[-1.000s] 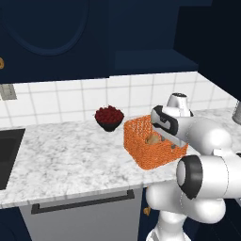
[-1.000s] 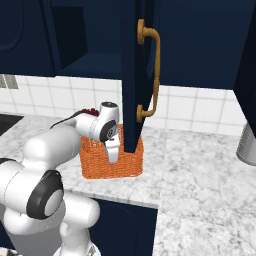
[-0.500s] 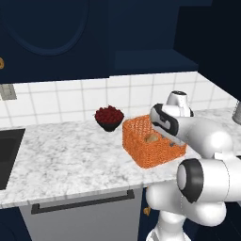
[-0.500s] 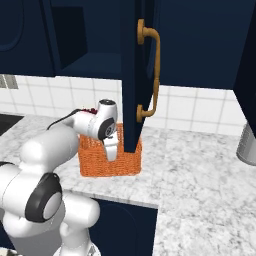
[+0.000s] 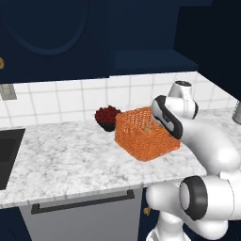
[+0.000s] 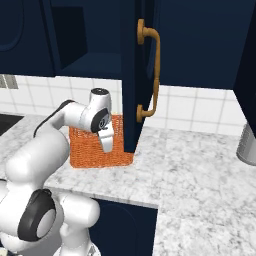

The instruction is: Open the cabinet, pick up the bread from the cabinet and place it in the basket. Then move the basket to the dining counter.

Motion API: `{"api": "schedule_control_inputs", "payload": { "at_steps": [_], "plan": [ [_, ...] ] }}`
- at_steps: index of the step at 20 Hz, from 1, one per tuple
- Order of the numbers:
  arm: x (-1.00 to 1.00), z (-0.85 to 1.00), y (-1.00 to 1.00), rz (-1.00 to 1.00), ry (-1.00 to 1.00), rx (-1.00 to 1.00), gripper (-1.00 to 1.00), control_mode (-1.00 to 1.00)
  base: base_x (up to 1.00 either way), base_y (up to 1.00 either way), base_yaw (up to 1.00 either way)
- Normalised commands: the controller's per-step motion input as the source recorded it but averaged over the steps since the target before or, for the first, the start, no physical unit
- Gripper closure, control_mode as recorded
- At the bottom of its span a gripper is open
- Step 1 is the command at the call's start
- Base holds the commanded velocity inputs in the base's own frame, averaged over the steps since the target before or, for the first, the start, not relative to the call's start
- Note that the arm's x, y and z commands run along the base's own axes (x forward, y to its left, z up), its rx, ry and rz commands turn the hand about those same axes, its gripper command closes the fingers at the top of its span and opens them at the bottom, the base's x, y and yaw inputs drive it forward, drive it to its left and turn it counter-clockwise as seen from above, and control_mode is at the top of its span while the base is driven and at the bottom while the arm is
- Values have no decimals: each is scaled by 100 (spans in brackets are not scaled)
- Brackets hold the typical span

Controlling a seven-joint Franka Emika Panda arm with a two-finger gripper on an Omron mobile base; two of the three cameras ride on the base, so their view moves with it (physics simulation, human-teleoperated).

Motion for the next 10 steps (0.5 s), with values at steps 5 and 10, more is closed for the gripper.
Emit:
{"api": "schedule_control_inputs", "payload": {
  "at_steps": [5,10],
  "plan": [
    [-37,89,11,2,-34,-3,100,-100,0,0,0],
    [-34,90,1,1,-13,0,100,-100,0,0,0]
  ]
}}
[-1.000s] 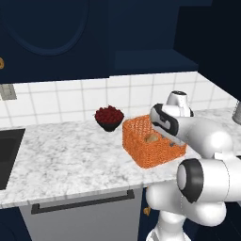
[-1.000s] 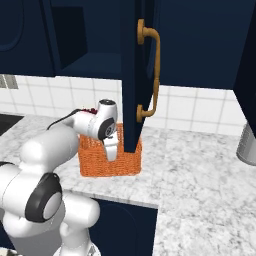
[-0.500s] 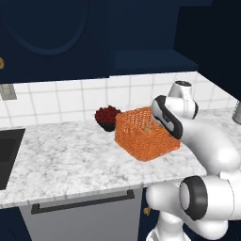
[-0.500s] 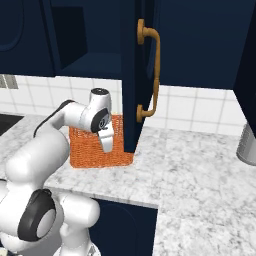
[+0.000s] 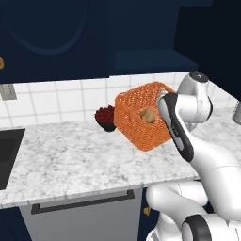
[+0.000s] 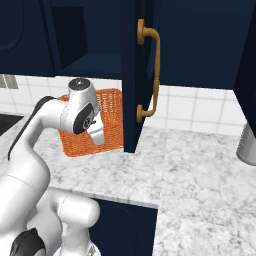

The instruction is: Open the cabinet, pick up the bread from the cabinet and place it in the basket. Then move the basket to the dining counter.

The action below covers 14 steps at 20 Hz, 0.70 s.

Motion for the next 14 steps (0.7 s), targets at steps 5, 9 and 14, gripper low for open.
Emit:
{"api": "schedule_control_inputs", "payload": {
  "at_steps": [5,9,14],
  "plan": [
    [-45,43,1,0,0,-3,100,-100,0,0,0],
    [-40,66,0,0,-2,0,100,-100,0,0,0],
    [-32,39,0,1,0,0,100,-100,0,0,0]
  ]
}}
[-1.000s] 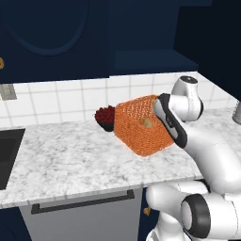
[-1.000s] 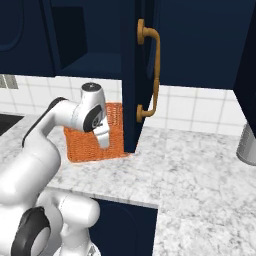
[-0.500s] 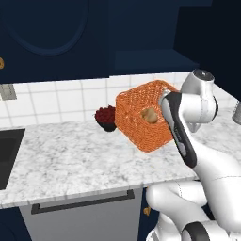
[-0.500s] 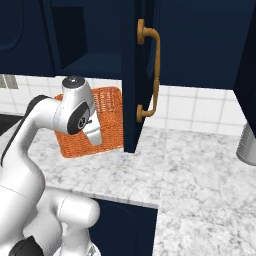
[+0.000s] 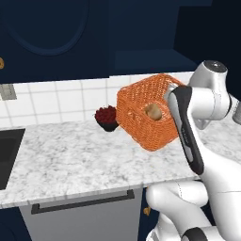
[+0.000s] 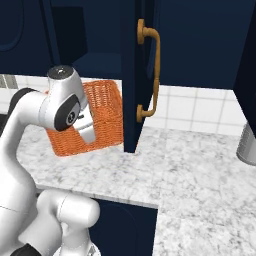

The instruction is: Open the cabinet, pick up the bread from the cabinet and place it in the basket. Then move the basket to the dining counter.

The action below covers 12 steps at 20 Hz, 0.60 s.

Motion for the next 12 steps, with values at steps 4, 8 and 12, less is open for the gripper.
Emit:
{"api": "schedule_control_inputs", "payload": {
  "at_steps": [4,8,12],
  "plan": [
    [0,0,0,0,0,0,100,100,-48,48,11],
    [0,0,0,0,0,0,100,100,-51,100,40],
    [0,0,0,0,0,0,100,100,-40,100,65]
  ]
}}
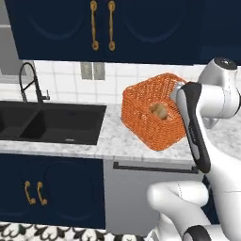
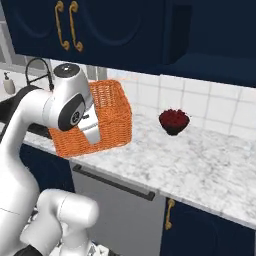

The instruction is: Open the cabinet, pick up the bread from the cabinet and place it in the basket. Then move the basket to the dining counter.

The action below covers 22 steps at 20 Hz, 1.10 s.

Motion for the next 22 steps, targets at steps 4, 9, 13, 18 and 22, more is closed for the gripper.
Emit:
{"api": "schedule_control_inputs", "payload": {
  "at_steps": [4,9,13,18,22],
  "plan": [
    [0,0,0,0,0,0,100,100,0,77,85],
    [0,0,0,0,0,0,100,100,0,69,88],
    [0,0,0,0,0,0,100,100,0,61,91],
    [0,0,0,0,0,0,100,100,0,25,98],
    [0,0,0,0,0,0,100,100,1,14,97]
  ]
}}
